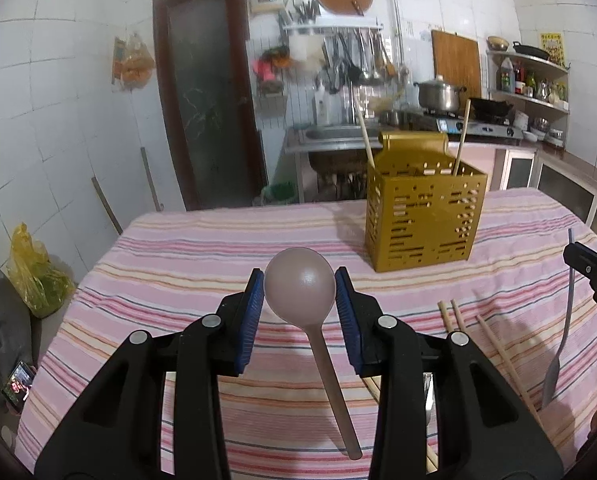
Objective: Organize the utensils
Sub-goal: 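Lift the spatula with the right tool while the left tool carries the spoon over the holder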
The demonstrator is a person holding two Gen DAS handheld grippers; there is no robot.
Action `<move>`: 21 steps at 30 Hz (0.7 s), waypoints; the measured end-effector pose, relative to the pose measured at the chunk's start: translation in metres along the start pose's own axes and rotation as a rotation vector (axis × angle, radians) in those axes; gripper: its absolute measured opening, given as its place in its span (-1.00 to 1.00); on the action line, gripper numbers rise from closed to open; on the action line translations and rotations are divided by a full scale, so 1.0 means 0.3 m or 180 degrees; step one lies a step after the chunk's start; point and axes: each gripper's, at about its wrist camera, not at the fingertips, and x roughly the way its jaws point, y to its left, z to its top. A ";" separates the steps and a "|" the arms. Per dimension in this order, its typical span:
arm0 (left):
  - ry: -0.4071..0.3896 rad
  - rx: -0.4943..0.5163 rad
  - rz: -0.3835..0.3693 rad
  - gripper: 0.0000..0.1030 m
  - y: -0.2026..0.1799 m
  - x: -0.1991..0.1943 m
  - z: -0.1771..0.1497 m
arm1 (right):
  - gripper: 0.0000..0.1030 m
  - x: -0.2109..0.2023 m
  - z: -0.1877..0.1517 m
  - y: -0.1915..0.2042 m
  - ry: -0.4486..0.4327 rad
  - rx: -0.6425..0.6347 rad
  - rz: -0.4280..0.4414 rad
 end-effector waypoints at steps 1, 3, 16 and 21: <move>-0.0039 -0.0007 0.0001 -0.32 0.003 -0.013 0.004 | -0.86 -0.007 0.000 0.000 -0.0025 0.0000 0.0001; -0.0096 -0.0014 0.0005 -0.32 0.009 -0.034 0.012 | -0.86 -0.024 0.006 0.000 -0.0099 0.0007 0.0005; -0.0295 -0.0038 0.0037 -0.32 0.026 -0.063 0.050 | -0.86 -0.057 0.041 0.013 -0.0323 -0.0038 0.0002; -0.0357 -0.0055 0.0035 -0.32 0.029 -0.051 0.085 | -0.86 -0.055 0.064 0.024 -0.0359 -0.0097 -0.0025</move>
